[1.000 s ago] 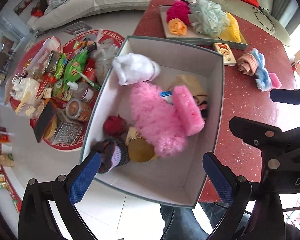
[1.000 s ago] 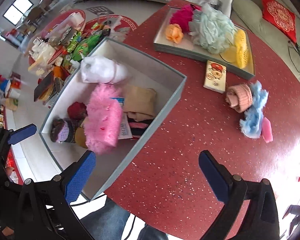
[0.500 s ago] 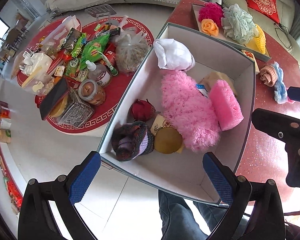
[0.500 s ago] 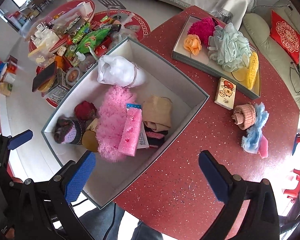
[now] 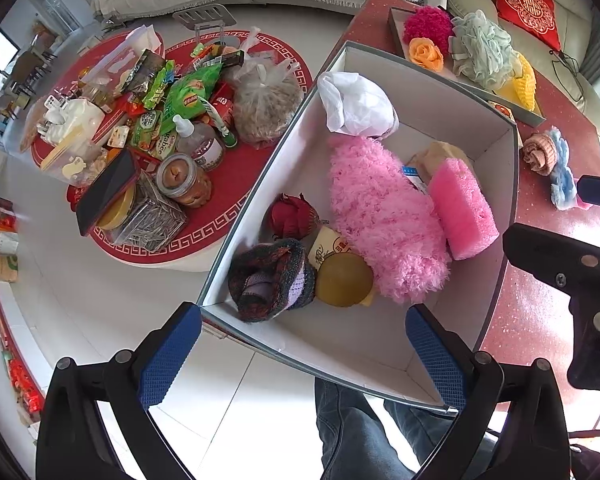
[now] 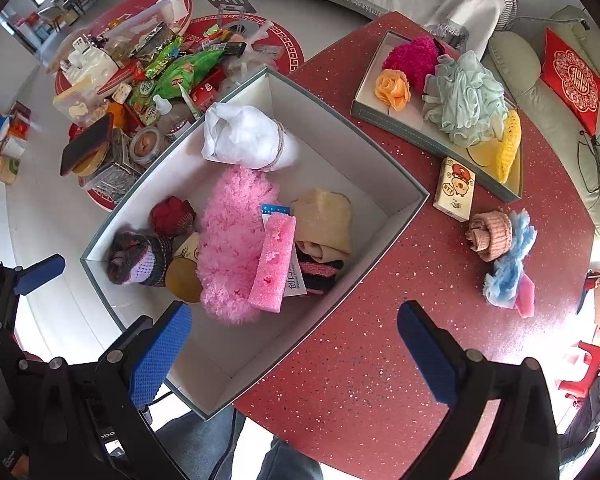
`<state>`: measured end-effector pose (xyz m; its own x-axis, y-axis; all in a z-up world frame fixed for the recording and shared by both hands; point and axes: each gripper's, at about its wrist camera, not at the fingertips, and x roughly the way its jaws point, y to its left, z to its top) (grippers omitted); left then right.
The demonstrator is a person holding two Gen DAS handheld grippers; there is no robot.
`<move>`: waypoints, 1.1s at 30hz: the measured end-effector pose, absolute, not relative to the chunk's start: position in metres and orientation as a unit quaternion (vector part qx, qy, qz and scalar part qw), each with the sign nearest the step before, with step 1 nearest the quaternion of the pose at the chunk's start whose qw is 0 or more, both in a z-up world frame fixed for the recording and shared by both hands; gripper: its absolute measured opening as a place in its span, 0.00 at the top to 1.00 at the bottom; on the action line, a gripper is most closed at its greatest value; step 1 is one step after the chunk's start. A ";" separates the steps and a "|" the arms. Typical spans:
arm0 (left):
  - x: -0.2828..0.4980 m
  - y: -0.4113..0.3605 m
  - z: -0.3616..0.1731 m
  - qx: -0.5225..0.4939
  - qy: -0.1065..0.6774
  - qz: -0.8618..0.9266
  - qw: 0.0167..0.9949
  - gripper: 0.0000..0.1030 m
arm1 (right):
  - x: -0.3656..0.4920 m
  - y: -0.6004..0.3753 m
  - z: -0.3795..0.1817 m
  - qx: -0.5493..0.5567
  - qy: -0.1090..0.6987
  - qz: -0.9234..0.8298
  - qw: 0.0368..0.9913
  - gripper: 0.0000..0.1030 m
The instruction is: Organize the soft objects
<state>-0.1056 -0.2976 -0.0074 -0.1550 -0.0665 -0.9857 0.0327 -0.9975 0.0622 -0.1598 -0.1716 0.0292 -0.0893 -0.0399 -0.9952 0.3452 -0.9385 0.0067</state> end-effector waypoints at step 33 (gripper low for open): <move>-0.099 -0.304 -0.006 0.650 -0.011 -0.759 0.035 0.00 | -0.155 -0.181 0.031 0.661 0.122 -0.728 0.135 0.00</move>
